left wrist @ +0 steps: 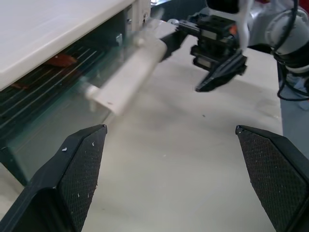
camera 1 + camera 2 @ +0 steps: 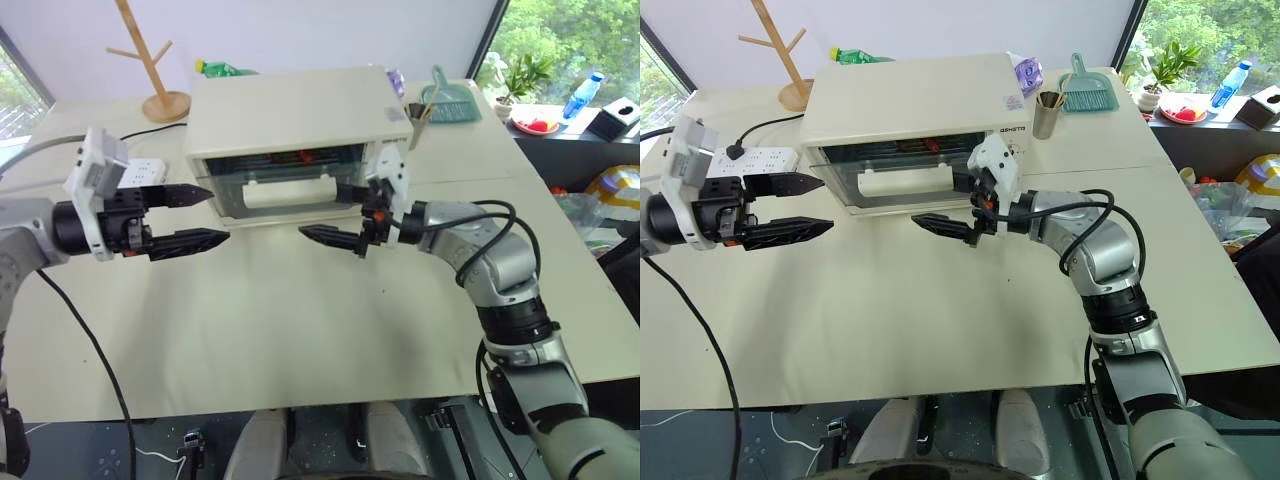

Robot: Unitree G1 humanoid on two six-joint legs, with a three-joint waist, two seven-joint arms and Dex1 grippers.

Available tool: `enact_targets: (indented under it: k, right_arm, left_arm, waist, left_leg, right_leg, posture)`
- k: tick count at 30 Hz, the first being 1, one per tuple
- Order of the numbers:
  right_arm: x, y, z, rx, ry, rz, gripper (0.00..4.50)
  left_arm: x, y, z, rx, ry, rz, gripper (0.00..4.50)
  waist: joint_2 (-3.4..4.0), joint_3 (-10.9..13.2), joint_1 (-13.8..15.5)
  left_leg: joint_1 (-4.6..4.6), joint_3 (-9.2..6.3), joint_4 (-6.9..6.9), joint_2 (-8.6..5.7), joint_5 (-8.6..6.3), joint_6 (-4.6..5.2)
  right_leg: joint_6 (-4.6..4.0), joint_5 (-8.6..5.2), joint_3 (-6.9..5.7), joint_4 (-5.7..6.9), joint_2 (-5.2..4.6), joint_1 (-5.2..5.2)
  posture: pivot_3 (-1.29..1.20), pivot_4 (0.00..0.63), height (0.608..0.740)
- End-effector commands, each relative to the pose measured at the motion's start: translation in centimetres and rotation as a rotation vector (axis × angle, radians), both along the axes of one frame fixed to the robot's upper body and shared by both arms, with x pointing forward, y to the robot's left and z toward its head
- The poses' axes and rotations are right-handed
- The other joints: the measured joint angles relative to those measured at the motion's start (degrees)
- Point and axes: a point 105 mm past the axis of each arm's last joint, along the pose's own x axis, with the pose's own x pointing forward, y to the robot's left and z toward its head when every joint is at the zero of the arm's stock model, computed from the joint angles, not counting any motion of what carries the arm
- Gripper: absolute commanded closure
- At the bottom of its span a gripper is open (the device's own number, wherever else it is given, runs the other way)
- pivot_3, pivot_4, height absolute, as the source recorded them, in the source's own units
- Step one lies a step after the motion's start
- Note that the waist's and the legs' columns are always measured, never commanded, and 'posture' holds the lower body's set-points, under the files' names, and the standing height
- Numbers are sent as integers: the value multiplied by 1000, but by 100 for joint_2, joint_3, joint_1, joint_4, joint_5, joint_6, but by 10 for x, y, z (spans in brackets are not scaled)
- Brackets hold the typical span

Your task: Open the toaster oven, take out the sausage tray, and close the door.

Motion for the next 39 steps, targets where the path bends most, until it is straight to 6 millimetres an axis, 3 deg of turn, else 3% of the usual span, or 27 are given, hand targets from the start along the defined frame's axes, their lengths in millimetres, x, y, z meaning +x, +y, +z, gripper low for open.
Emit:
enact_targets:
  k: [1,7,21,23,30,39]
  right_arm:
    - [-23,11,10,30,-61,89,0]
    - [-34,11,-7,34,-13,71,0]
    - [-43,4,-23,33,40,33,0]
    - [-42,3,-24,29,41,26,0]
    - [-42,2,-27,24,45,20,0]
    - [-39,-8,-32,-2,48,-34,0]
  left_arm:
    - [1,1,12,-21,-47,-13,25]
    - [21,1,10,-32,-87,25,25]
    - [53,-14,1,-64,-81,19,25]
    - [57,-16,1,-66,-85,13,782]
    - [56,-19,-18,31,-85,-18,4446]
    - [53,-21,-23,50,-85,-28,4486]
  waist:
    - [0,0,8]
    - [0,0,10]
    - [-6,-2,25]
    - [-6,-2,30]
    - [-6,-2,17]
    - [-8,-3,38]
  left_leg:
    - [-1,1,0,0,0,0]
    - [0,4,3,0,0,0]
    - [0,12,6,-1,0,1]
    - [0,12,7,-1,0,1]
    - [0,15,10,-1,0,1]
    - [1,15,14,0,0,1]
  right_leg:
    - [0,0,0,0,0,-1]
    - [1,0,2,2,1,1]
    - [1,1,8,3,4,0]
    - [1,1,7,4,4,0]
    - [2,1,9,6,5,0]
    - [2,1,11,8,4,2]
  posture:
    - [0,150,740]
    - [0,150,740]
    - [0,150,740]
    - [0,150,740]
    - [0,150,740]
    - [0,150,740]
